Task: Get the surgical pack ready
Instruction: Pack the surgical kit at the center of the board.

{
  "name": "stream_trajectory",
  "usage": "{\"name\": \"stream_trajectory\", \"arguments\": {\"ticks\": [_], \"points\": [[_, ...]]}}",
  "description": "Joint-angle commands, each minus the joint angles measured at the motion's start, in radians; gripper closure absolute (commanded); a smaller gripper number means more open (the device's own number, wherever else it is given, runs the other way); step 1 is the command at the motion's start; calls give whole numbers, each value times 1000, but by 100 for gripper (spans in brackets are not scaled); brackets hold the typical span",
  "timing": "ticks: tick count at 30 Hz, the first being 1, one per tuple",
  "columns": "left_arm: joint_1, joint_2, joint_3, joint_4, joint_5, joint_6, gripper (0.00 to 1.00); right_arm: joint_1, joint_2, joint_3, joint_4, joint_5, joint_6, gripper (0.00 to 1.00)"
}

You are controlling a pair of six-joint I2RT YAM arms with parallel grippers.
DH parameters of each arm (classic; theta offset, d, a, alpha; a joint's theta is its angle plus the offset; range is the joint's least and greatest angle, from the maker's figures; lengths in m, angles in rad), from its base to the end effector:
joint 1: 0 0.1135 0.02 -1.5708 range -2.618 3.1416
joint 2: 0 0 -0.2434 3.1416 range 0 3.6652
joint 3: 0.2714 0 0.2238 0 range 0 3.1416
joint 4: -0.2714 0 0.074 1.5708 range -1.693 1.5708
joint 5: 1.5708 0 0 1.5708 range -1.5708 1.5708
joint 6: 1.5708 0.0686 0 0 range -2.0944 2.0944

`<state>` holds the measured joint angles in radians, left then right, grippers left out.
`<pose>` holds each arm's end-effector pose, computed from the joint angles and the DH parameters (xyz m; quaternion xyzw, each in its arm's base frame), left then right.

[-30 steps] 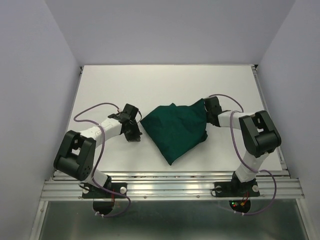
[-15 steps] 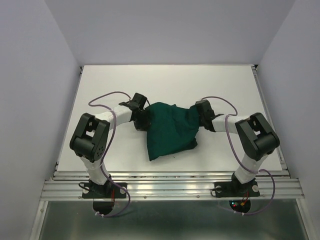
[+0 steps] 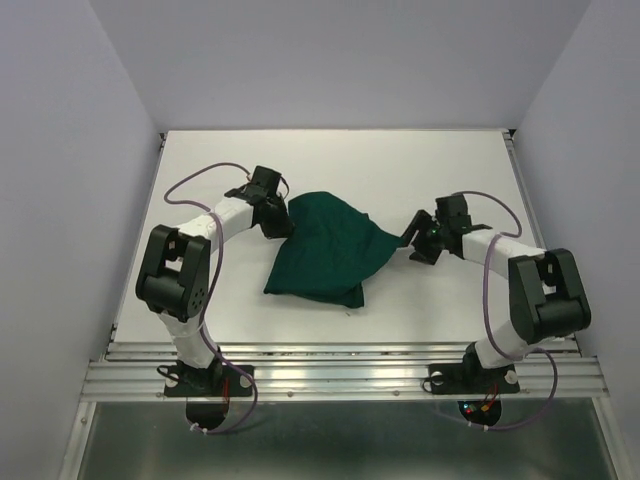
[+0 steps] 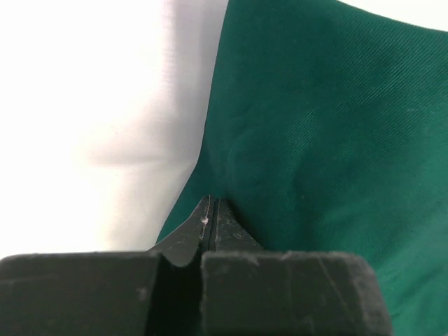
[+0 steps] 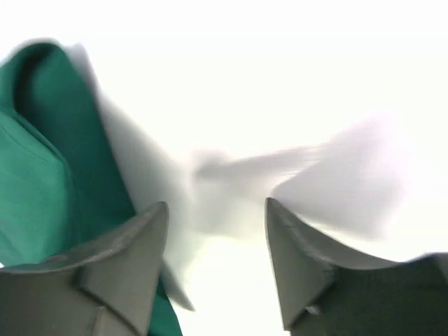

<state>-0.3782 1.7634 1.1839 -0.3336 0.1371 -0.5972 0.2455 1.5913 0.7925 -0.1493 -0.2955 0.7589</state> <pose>0.3373 -0.1441 0.1722 -0.0812 0.9410 -0.2083 0.2543 0.2860 0.0922 0.1308 0.1954 0.9221 0.2687 0.1981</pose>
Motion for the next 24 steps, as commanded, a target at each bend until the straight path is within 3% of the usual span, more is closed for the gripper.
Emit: {"name": "stream_trajectory", "arguments": {"ticks": [1, 10, 14, 18, 24], "points": [[16, -71, -15, 4, 39, 25, 100, -74, -100, 16, -114, -4, -113, 28], [21, -51, -17, 15, 65, 31, 100, -74, -270, 30, -70, -17, -3, 17], [21, -50, -13, 22, 78, 30, 100, -74, -262, 16, -35, -106, 35, 14], [21, -48, -10, 25, 82, 28, 100, -60, -283, -116, 101, -218, 155, 14], [22, -70, 2, 13, 67, 31, 100, 61, -316, -214, 201, -190, 244, 14]]}}
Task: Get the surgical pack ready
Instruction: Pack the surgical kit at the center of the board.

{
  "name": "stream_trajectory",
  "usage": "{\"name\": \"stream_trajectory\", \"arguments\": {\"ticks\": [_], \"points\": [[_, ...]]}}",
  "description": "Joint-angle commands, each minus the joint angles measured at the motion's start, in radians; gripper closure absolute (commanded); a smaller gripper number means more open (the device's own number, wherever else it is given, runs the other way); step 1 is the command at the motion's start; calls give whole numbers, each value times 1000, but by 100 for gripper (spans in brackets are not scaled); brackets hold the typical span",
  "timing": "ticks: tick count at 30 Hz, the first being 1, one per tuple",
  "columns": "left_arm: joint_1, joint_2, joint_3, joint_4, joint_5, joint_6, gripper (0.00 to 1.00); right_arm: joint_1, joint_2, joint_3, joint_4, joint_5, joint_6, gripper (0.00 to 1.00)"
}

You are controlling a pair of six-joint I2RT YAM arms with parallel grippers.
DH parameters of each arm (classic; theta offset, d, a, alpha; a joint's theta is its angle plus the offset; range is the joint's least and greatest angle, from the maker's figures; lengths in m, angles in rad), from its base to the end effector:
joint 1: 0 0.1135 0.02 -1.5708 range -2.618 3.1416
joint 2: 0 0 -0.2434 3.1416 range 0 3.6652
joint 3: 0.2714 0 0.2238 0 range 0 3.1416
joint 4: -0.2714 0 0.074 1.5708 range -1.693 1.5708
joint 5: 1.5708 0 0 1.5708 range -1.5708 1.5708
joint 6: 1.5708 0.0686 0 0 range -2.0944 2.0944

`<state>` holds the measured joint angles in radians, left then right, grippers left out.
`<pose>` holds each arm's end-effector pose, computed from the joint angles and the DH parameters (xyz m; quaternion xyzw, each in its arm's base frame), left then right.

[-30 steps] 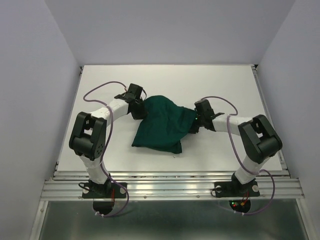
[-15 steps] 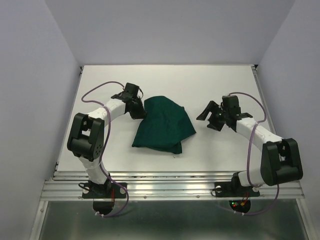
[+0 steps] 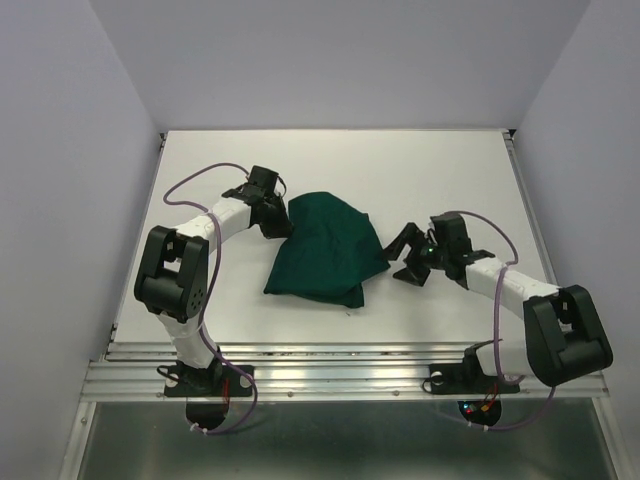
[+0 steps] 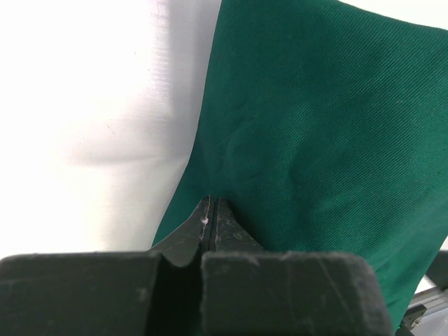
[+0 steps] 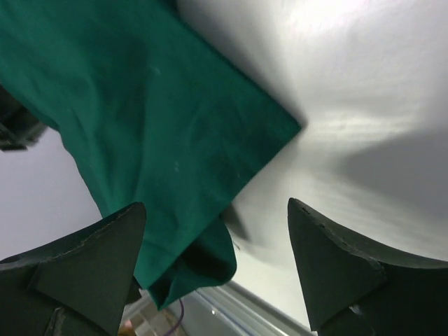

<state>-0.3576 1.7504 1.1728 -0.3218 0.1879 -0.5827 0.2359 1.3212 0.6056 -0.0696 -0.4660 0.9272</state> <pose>0.3373 -0.1397 0.1748 -0.0749 0.9375 -0.2275 0.2523 0.2433 0.0902 0.1575 0.2214 0.8757 0.3828 0.1940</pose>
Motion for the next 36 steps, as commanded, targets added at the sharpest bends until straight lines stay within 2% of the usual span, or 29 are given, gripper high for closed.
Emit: {"name": "stream_trajectory", "arguments": {"ticks": [1, 3, 4, 6, 7, 8, 12, 13, 17, 23, 29, 33, 36], "points": [[2, -68, 17, -2, 12, 17, 100, 97, -57, -17, 117, 9, 59, 16], [2, -77, 25, -20, -2, 23, 100, 187, -80, 19, -4, 141, -20, 20], [2, -87, 27, -25, -11, 24, 100, 207, -109, 34, -68, 174, -37, 25], [3, -104, 27, -36, -21, 29, 100, 230, -158, 28, -91, 226, -70, 34], [3, -107, 27, -40, -25, 29, 100, 230, -189, 17, -101, 237, -76, 41], [6, -112, 28, -43, -30, 30, 100, 230, -241, 5, -110, 248, -86, 44], [12, -124, 28, -46, -33, 32, 100, 284, -322, 8, -130, 241, -175, 49], [12, -126, 33, -48, -34, 34, 100, 317, -330, 10, -131, 239, -189, 58], [20, -121, 41, -51, -36, 35, 100, 377, -336, 17, -118, 193, -252, 73], [23, -115, 37, -46, -28, 35, 100, 499, -211, 60, -87, 136, -297, 78], [26, -118, 24, -40, -24, 34, 100, 539, -120, 98, -79, 240, -295, 79], [29, -121, 19, -37, -21, 34, 100, 539, -80, 127, -137, 358, -265, 85], [29, -120, 14, -36, -18, 37, 100, 539, -45, 155, -252, 527, -220, 87]]}}
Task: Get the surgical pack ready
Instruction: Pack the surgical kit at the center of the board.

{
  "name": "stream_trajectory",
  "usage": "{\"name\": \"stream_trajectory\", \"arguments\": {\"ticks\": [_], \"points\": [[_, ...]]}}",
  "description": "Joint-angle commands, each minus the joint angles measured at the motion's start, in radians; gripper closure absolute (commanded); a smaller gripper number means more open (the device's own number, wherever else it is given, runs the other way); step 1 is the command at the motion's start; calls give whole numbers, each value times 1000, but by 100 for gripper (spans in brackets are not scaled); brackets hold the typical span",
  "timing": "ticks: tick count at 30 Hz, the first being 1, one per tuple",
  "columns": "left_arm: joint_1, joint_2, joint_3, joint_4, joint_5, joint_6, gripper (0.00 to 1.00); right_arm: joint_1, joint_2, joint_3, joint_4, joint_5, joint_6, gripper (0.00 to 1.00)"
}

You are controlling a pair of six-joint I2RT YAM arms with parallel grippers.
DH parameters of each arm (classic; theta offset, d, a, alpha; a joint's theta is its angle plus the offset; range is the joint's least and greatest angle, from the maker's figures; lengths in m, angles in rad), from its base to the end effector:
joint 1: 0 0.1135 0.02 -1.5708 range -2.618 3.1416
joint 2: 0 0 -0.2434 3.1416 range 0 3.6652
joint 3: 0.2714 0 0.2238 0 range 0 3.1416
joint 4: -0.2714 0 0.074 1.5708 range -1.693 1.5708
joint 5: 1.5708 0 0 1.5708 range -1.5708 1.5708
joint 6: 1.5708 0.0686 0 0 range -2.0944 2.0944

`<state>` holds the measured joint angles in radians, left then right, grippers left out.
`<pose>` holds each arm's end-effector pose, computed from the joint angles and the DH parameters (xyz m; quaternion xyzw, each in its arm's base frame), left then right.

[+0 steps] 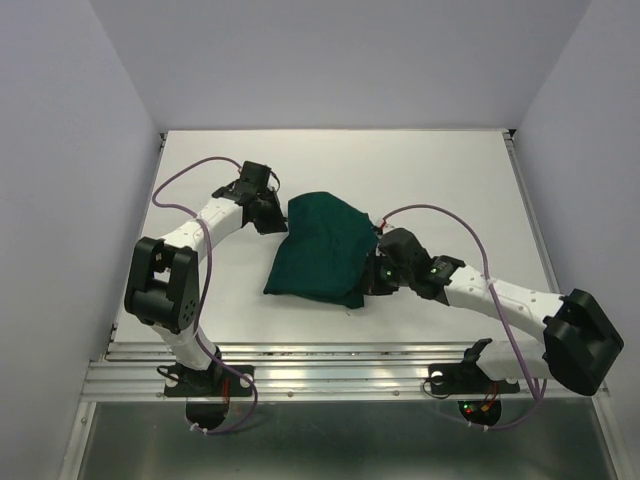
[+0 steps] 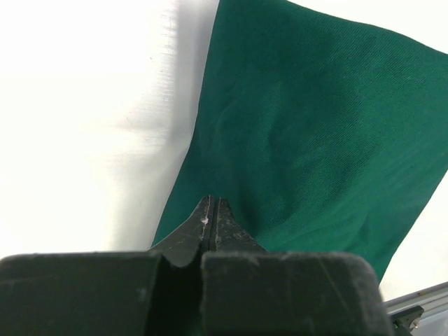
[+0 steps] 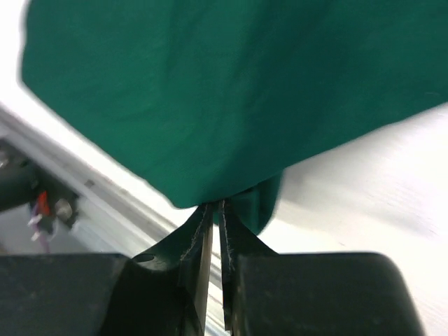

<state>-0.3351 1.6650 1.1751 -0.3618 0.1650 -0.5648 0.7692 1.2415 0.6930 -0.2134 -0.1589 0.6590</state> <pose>0.3313 -0.1273 0.2007 -0.0781 0.9300 -0.2220 0.2822 0.1786 0.1880 0.1848 -0.0816 0.9133 0.3120 0.2486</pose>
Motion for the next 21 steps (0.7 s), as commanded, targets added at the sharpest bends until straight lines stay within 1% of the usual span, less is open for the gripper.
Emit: {"name": "stream_trajectory", "arguments": {"ticks": [1, 3, 6, 10, 12, 15, 16, 21], "points": [[8, -33, 11, 6, 7, 19, 100, 5, 42, 75, -139, 299, 57, 87], [8, -33, 6, 11, 8, 20, 100, 5, 67, 92, -222, 375, 86, 87], [8, -30, 4, 14, 13, 23, 100, 5, 64, 105, -261, 380, 87, 87], [11, -36, 6, 11, 14, 26, 100, 18, -23, 103, -172, 300, 42, 86], [16, -39, 8, 7, 13, 31, 100, 56, -91, 96, -138, 276, 7, 85], [24, -40, 12, 6, 13, 34, 100, 97, -129, 85, -69, 205, -36, 85], [25, -39, 15, 3, 13, 36, 100, 129, -125, 86, -58, 191, -41, 85], [31, -37, 11, 9, 19, 36, 100, 191, -24, 108, -43, 167, -62, 85]]}}
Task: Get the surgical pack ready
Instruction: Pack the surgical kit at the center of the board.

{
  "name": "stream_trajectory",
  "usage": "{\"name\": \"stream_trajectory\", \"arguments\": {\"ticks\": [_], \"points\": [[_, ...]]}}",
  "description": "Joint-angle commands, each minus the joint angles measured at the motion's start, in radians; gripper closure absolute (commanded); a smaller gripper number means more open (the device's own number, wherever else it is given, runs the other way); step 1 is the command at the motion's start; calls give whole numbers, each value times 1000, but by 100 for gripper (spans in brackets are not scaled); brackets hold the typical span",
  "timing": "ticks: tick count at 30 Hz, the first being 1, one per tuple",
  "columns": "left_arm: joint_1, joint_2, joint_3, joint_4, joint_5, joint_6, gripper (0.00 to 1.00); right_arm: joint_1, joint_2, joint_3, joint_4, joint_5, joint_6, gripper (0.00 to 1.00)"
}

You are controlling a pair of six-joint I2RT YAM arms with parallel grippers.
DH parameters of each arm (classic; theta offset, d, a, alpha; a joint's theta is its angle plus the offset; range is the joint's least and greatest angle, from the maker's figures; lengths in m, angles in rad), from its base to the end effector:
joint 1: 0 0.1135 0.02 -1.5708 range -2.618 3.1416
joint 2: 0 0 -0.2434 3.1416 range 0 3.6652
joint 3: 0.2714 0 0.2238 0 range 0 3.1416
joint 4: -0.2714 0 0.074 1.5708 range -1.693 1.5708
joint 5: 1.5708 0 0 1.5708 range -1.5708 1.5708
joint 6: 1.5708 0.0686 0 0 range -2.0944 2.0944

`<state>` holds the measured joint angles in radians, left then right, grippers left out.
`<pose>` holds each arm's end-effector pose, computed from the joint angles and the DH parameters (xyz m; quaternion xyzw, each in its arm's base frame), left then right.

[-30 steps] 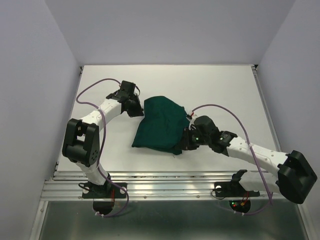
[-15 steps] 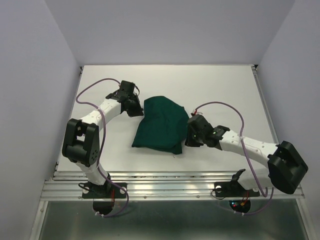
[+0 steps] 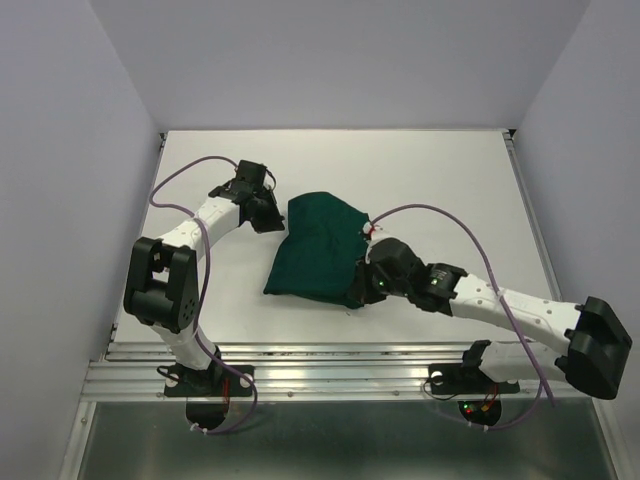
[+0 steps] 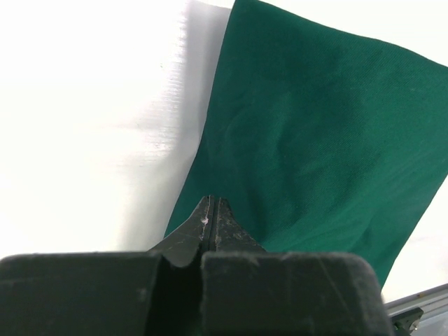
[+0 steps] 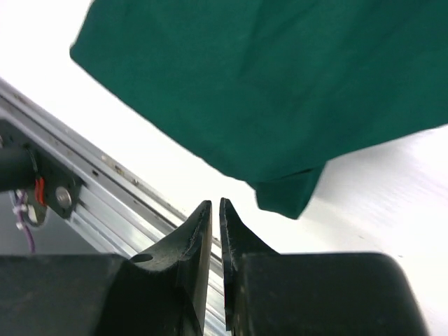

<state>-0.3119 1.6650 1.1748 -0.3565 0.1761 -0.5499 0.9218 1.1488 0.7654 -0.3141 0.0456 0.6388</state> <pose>0.3343 -0.1204 0.2012 -0.0797 0.9287 -0.2221 0.2862 0.1548 0.1988 0.2190 -0.1182 0.8982 0.2828 0.3150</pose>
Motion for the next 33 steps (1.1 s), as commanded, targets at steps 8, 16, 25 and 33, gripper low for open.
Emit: {"name": "stream_trajectory", "arguments": {"ticks": [8, 16, 25, 33], "points": [[14, -39, -7, 11, 14, 22, 100, 51, 163, 72, 29, 97, 2, 86], [16, -31, -12, 22, 26, 25, 100, 51, 261, 141, -192, 391, 169, 88], [20, -27, -14, 28, 36, 30, 100, 51, 321, 130, -253, 407, 226, 89], [37, -54, -17, 19, 28, 36, 100, -168, 94, 35, -232, 361, 196, 85]]}}
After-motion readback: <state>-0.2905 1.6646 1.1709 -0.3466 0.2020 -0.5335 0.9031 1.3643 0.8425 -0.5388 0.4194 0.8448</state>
